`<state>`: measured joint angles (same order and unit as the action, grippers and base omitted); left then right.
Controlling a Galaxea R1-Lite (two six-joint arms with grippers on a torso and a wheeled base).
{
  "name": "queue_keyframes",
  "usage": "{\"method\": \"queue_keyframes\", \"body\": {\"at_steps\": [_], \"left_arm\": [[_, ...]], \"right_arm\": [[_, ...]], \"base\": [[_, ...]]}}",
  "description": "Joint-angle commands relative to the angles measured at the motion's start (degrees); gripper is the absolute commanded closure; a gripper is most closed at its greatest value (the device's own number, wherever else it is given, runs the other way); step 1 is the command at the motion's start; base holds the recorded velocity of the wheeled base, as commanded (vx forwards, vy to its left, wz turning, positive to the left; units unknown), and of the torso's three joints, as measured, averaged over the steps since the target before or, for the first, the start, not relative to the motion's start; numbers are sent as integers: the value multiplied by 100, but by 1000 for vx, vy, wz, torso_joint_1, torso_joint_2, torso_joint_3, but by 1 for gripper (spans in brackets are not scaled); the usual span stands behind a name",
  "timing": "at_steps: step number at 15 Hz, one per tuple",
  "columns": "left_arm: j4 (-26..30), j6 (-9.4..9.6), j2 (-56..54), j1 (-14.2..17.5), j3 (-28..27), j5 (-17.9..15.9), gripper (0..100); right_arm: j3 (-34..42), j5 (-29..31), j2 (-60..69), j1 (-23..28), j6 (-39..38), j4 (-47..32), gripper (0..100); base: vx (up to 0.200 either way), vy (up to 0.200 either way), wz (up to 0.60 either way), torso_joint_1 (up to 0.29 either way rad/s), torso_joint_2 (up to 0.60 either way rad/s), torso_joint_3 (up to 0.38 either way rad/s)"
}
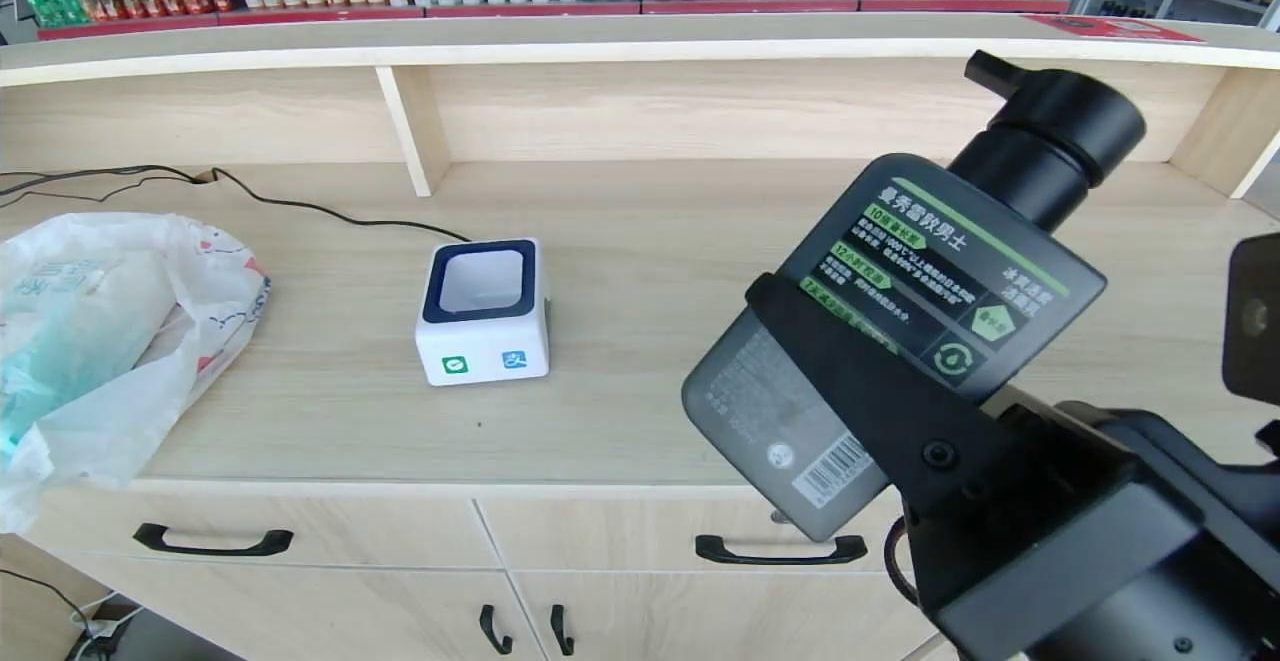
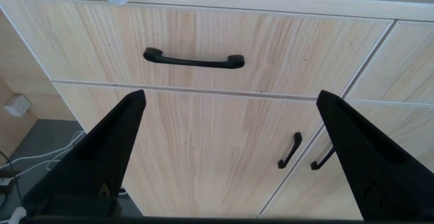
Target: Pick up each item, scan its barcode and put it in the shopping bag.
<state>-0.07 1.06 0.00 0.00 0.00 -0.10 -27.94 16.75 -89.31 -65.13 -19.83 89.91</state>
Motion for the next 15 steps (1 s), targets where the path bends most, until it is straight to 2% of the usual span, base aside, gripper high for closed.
{"method": "queue_keyframes", "body": {"at_steps": [1, 2, 3, 5, 7, 15], "left_arm": [[-1, -1, 0, 0, 0, 1, 0], [7, -1, 0, 0, 0, 1, 0], [7, -9, 0, 0, 0, 1, 0], [7, -1, 0, 0, 0, 1, 0], [7, -1, 0, 0, 0, 1, 0], [7, -36, 0, 0, 0, 1, 0]], "right_arm": [[509, -339, 63, 713, 296, 9, 100], [623, -480, 54, 976, 393, 9, 100], [773, -963, 63, 1521, 665, 9, 100], [869, -1701, 63, 2189, 1148, 9, 100], [922, -2018, 63, 2699, 1430, 9, 100], [1036, -2299, -25, 4255, 2326, 9, 100]], "base": [[0, 0, 0, 0, 0, 0], [0, 0, 0, 0, 0, 0], [0, 0, 0, 0, 0, 0], [0, 0, 0, 0, 0, 0], [0, 0, 0, 0, 0, 0], [0, 0, 0, 0, 0, 0]]}}
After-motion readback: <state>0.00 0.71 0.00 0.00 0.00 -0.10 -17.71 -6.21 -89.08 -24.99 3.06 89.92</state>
